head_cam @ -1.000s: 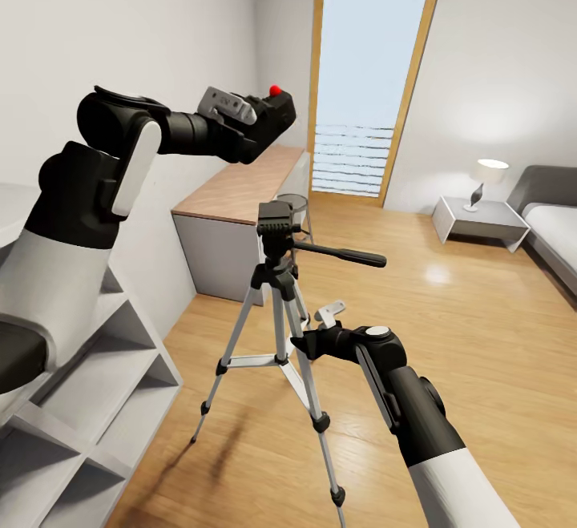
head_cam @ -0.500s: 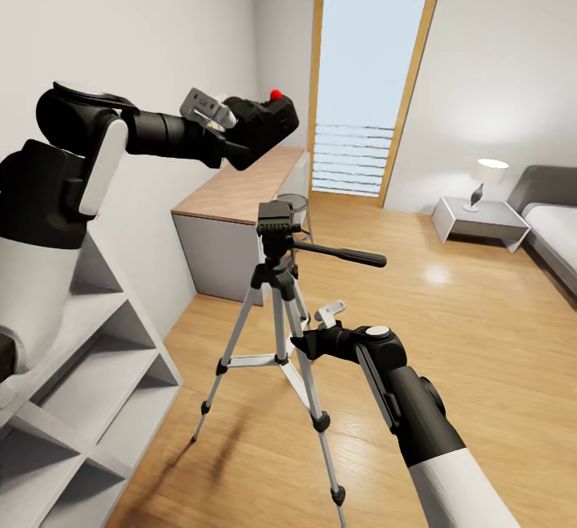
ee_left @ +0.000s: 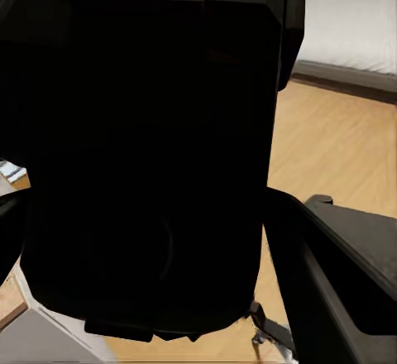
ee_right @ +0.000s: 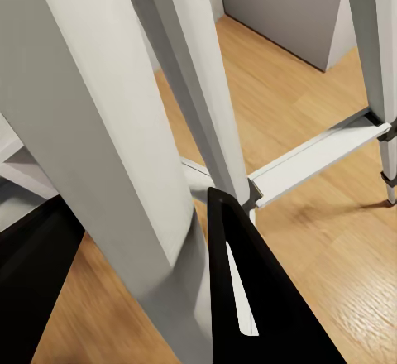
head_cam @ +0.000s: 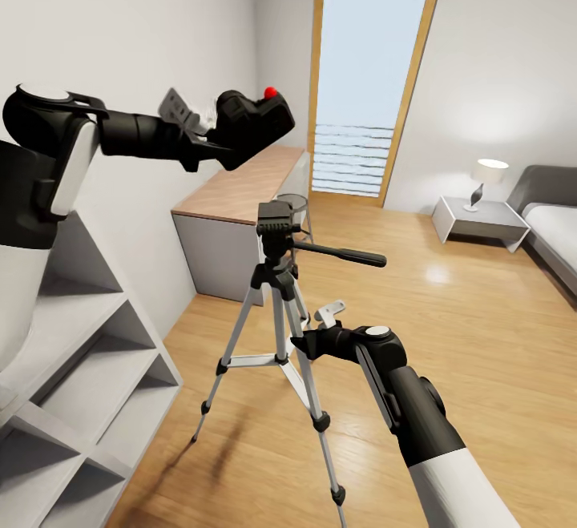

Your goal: Attach the digital camera to the camera tripod in the bedroom.

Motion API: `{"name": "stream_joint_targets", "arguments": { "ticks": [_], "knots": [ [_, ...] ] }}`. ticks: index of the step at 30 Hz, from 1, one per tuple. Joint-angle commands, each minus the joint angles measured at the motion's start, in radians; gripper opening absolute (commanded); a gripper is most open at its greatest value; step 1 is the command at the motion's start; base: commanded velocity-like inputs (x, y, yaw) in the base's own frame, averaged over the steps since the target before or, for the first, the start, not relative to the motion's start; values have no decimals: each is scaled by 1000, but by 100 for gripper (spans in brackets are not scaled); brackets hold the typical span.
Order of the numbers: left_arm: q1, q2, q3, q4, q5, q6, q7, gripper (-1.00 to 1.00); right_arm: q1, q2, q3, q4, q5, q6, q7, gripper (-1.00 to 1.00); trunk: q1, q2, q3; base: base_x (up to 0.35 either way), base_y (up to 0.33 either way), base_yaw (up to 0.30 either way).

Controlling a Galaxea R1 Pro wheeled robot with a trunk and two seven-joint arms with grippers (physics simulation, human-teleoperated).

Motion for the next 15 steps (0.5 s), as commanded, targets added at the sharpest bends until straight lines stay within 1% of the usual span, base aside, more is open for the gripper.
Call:
{"name": "stream_joint_targets", "arguments": {
  "ticks": [1, 2, 7, 10, 15],
  "knots": [
    [-2, 6, -2, 0, 7, 2, -2, -100, -1, 1, -1, -1, 20, -1, 8, -100, 1, -2, -2, 0, 0, 0],
    [-2, 28, -2, 2, 7, -6, -9, -100, -1, 1, -1, -1, 20, -1, 8, -100, 1, -2, -2, 0, 0, 0],
    [-2, 54, -2, 3, 6, -10, -15, -100, -1, 1, -1, -1, 20, -1, 9, -100, 1, -2, -2, 0, 0, 0],
    [-2, 60, -3, 3, 6, -11, -21, -100, -1, 1, -1, 0, 20, -1, 9, -100, 1, -2, -2, 0, 0, 0],
    [-2, 63, -4, 5, 4, -18, -63, -100, -1, 1, -1, 0, 20, -1, 9, -100, 1, -2, -2, 0, 0, 0]
  ]
}}
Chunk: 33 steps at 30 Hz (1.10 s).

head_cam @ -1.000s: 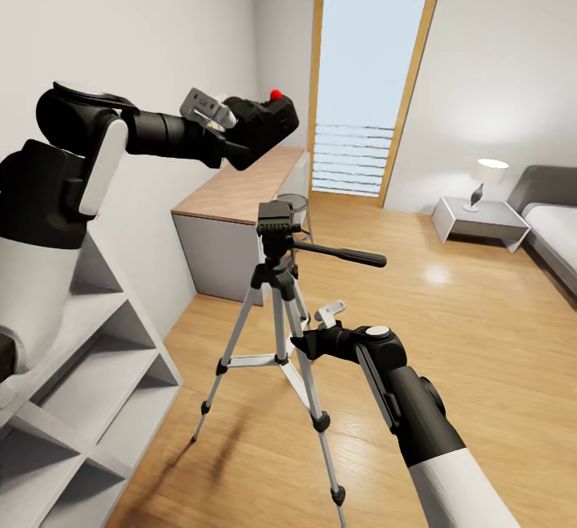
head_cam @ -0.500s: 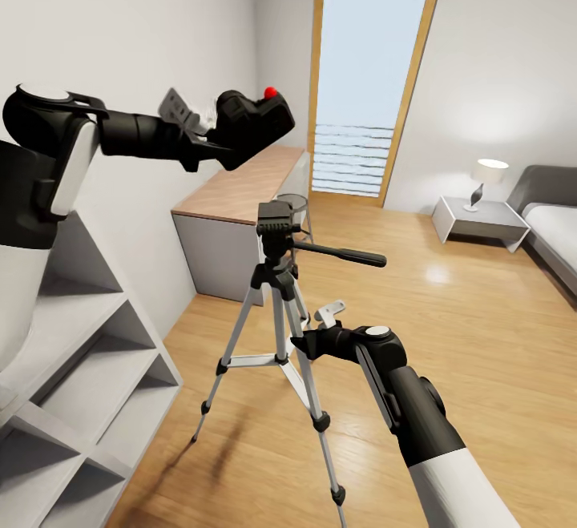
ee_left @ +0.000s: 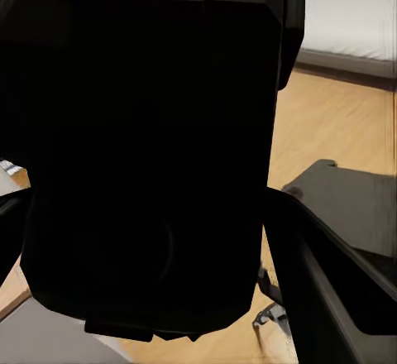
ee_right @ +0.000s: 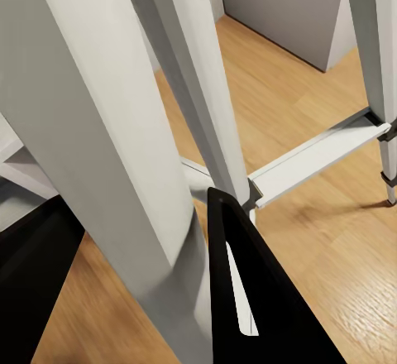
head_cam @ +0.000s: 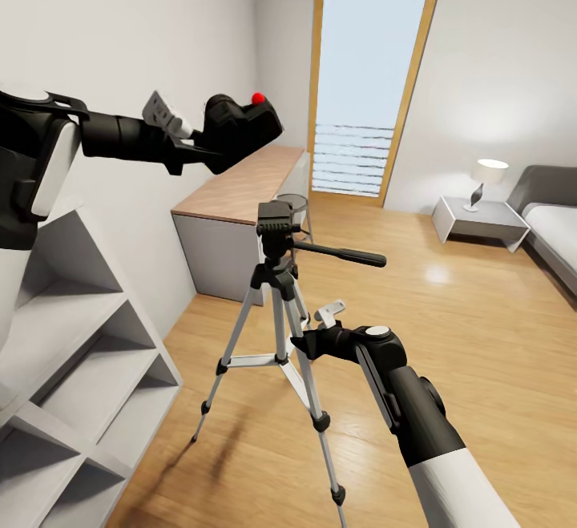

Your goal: Attach the digital camera to the camera tripod in the bedroom.

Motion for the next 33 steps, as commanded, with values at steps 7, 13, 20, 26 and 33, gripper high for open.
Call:
{"name": "stream_joint_targets", "arguments": {
  "ticks": [7, 13, 20, 26, 33],
  "knots": [
    [-2, 3, -16, 19, -31, -47, -88, -100, -1, 1, -1, -1, 19, 0, 8, -100, 1, -2, -2, 0, 0, 0],
    [-2, -2, -20, 25, -121, -59, -186, -100, -1, 1, -1, -2, 19, 0, 6, -100, 1, -2, -2, 0, 0, 0],
    [-2, -5, -18, 26, -172, -60, -255, -100, -1, 1, 1, -1, 19, -1, 6, -100, 1, -2, -2, 0, 0, 0],
    [-2, -3, -18, 26, -179, -60, -266, -100, -1, 1, 0, -1, 19, 0, 6, -100, 1, -2, -2, 0, 0, 0],
    [-3, -5, -16, 26, -181, -60, -269, -100, -1, 1, 2, -1, 19, 0, 7, -100, 1, -2, -2, 0, 0, 0]
  ]
}}
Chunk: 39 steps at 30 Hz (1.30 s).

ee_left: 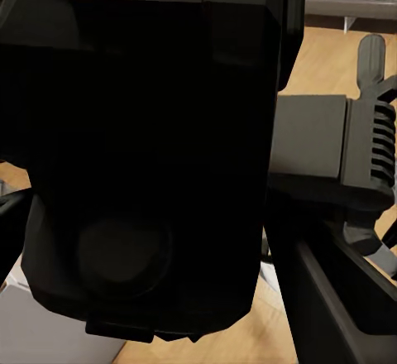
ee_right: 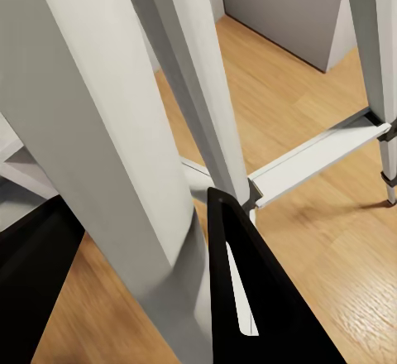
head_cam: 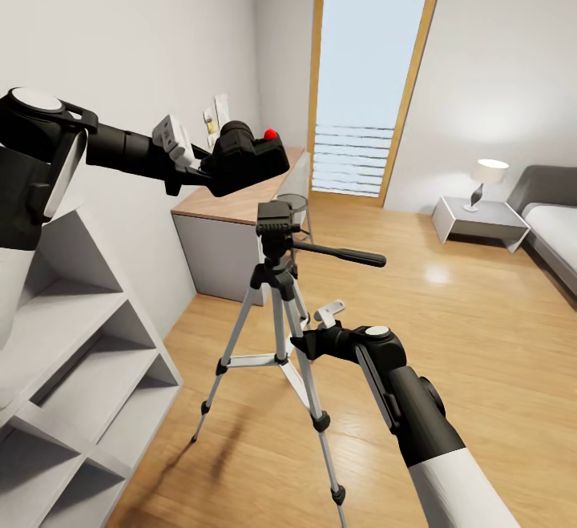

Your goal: Attach the digital camera to the camera tripod in the bedroom.

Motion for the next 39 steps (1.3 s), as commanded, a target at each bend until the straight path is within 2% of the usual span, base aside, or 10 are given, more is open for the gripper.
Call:
{"name": "stream_joint_targets", "arguments": {
  "ticks": [1, 16, 21, 26, 29, 33, 34, 39],
  "knots": [
    [-2, 1, -1, 0, 1, 7, -2, -100, -1, 1, 0, -1, 19, 0, 8, -100, 1, -2, -2, 0, 0, 0],
    [-3, -3, 0, 7, 0, 7, -3, -100, -1, 1, 0, -2, 19, -1, 8, -100, 1, -2, -2, 0, 0, 0],
    [-5, -6, 0, 7, -15, 7, -5, -100, -1, 1, 0, -2, 19, -1, 8, -100, 1, -2, -2, 0, 0, 0],
    [-13, -27, 0, 5, -27, 7, -29, -100, -1, 1, 0, -2, 19, -1, 8, -100, 1, -2, -2, 0, 0, 0],
    [-19, -53, -1, 4, -52, 7, -50, -100, -1, 1, 0, -2, 19, -1, 8, -100, 1, -2, -2, 0, 0, 0],
    [-30, -91, -1, 3, -116, 7, -79, -100, -1, 1, 0, -2, 19, -1, 7, -100, 1, -2, -2, 0, 0, 0],
    [-33, -107, -1, 3, -144, 7, -98, -100, -1, 1, 0, -2, 19, -1, 7, -100, 1, -2, -2, 0, 0, 0],
    [-50, -142, -1, 6, -212, 7, -152, -100, -1, 1, 0, -2, 19, -1, 0, -100, 1, -2, -2, 0, 0, 0]
  ]
}}
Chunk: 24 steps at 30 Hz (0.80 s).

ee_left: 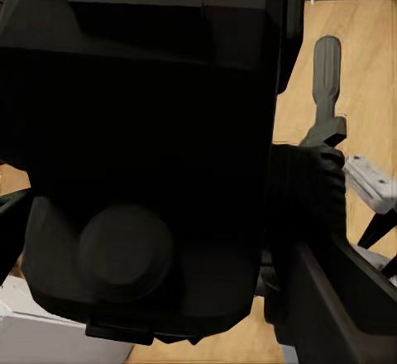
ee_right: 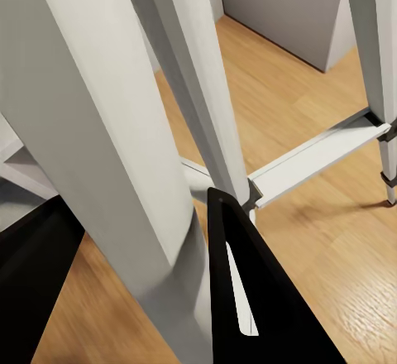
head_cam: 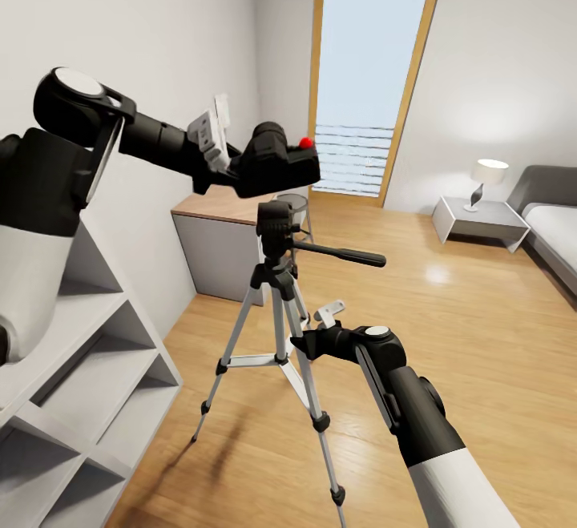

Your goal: Attach the digital camera to the camera tripod in the bedroom.

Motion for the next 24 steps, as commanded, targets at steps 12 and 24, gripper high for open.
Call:
{"name": "stream_joint_targets", "arguments": {
  "ticks": [12, 24],
  "knots": [
    [-23, 0, -2, 2, -41, 5, -29, -100, -1, 1, -1, -1, 24, -3, -6, -100, 1, -2, -2, 0, 0, 0],
    [-46, 35, -3, 0, -40, 4, -37, -100, -1, 0, -1, -1, 24, -4, -8, -100, 1, -2, -2, 0, 0, 0]
  ]
}}
